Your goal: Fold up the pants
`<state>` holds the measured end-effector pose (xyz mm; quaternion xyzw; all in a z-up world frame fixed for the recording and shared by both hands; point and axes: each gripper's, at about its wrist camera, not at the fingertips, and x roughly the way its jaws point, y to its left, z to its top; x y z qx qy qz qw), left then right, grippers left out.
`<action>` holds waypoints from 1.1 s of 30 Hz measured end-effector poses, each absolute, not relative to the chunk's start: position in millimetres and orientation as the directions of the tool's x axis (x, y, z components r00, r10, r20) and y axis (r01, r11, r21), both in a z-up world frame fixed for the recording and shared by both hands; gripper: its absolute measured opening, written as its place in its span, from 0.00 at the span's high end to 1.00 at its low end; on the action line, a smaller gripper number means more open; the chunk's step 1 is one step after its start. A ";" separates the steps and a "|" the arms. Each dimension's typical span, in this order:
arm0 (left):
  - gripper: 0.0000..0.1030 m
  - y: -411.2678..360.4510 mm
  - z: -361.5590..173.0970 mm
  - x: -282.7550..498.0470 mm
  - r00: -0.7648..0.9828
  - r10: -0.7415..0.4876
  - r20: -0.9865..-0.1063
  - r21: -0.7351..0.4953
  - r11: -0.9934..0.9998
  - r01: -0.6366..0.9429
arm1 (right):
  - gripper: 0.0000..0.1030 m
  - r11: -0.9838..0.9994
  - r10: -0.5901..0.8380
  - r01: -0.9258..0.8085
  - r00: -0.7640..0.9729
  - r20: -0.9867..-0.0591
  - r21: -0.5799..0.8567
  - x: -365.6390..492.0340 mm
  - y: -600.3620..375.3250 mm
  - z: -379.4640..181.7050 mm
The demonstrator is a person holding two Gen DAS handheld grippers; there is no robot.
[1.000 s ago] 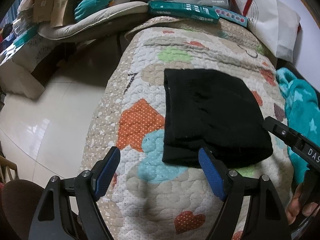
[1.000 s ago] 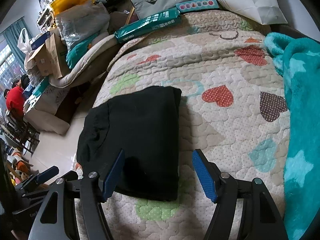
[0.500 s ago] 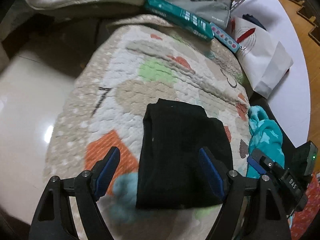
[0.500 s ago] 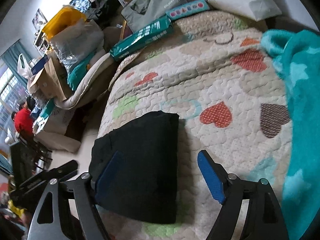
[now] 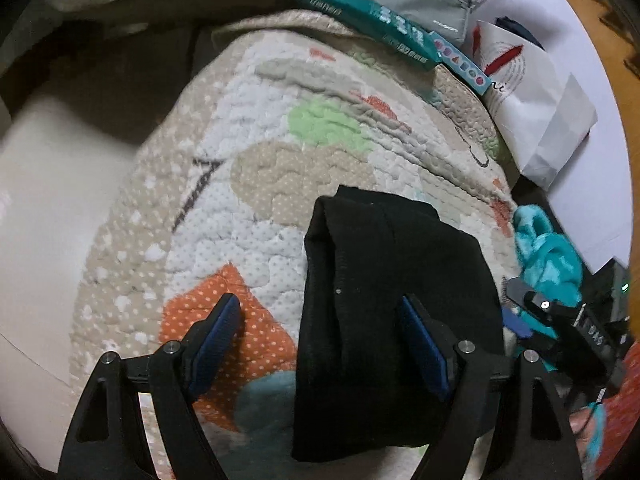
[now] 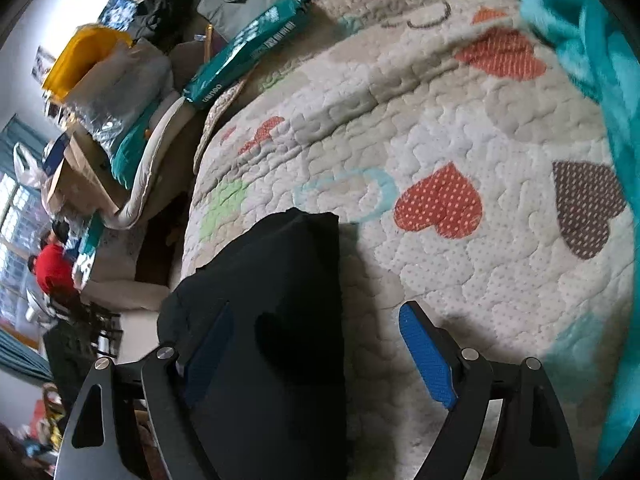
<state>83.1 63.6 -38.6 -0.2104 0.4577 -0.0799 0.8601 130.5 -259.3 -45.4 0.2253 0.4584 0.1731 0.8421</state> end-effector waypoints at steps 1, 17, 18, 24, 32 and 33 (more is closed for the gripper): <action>0.22 60.1 -35.4 81.8 0.579 -0.308 -0.755 -0.407 0.912 -0.046 | 0.14 0.841 0.498 -0.097 0.523 -0.692 0.532 128.8 -258.8 -44.4; 0.16 42.2 -57.5 111.4 0.478 -0.490 -0.729 -0.545 0.838 0.028 | 0.10 0.737 0.629 -0.061 0.426 -0.650 0.673 147.5 -253.8 -83.2; 0.12 41.1 -58.2 113.1 0.477 -0.497 -0.724 -0.552 0.833 0.031 | 0.09 0.731 0.636 -0.063 0.424 -0.645 0.679 149.8 -252.2 -83.8; 0.16 30.9 -57.8 117.3 0.480 -0.543 -0.689 -0.582 0.809 0.080 | 0.08 0.708 0.677 -0.118 0.396 -0.621 0.696 166.1 -237.4 -84.8; 0.52 40.9 -48.4 117.2 0.481 -0.582 -0.656 -0.644 0.763 0.045 | 0.35 0.727 0.681 -0.213 0.343 -0.647 0.653 167.1 -210.0 -68.9; 0.53 40.8 -45.0 116.6 0.487 -0.581 -0.652 -0.645 0.763 0.047 | 0.38 0.721 0.688 -0.217 0.345 -0.639 0.659 166.9 -209.8 -65.5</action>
